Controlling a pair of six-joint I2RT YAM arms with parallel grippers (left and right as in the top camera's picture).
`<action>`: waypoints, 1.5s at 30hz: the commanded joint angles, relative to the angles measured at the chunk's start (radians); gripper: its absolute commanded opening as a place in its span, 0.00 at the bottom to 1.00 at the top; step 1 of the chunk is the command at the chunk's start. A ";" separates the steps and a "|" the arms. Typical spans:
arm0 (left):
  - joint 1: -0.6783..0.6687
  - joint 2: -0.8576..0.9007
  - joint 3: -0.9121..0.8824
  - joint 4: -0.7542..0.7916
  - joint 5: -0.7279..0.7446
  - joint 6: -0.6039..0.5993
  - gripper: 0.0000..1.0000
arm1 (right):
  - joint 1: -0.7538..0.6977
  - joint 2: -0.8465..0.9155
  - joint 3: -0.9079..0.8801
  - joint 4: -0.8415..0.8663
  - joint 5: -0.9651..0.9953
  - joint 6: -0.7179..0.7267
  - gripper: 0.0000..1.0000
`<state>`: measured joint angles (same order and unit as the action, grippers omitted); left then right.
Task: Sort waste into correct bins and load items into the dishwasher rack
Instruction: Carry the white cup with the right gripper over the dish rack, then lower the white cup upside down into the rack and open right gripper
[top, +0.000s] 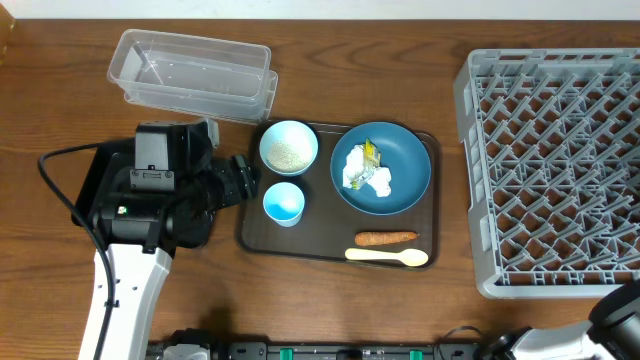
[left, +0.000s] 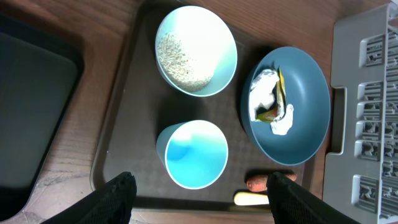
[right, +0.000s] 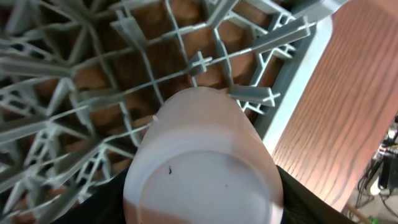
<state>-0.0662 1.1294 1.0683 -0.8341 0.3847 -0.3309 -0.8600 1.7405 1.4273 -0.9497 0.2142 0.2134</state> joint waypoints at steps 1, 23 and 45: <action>0.004 -0.005 0.013 -0.003 -0.012 0.024 0.70 | -0.006 0.026 -0.002 0.017 -0.058 0.018 0.63; 0.004 -0.005 0.013 0.002 -0.013 0.024 0.70 | 0.019 -0.139 -0.001 0.102 -0.343 0.048 0.86; 0.004 -0.005 0.013 -0.061 -0.012 0.013 0.70 | 0.239 -0.168 -0.001 -0.159 0.027 0.208 0.93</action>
<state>-0.0662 1.1294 1.0683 -0.8890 0.3847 -0.3321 -0.6308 1.5787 1.4239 -1.0946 0.1772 0.3649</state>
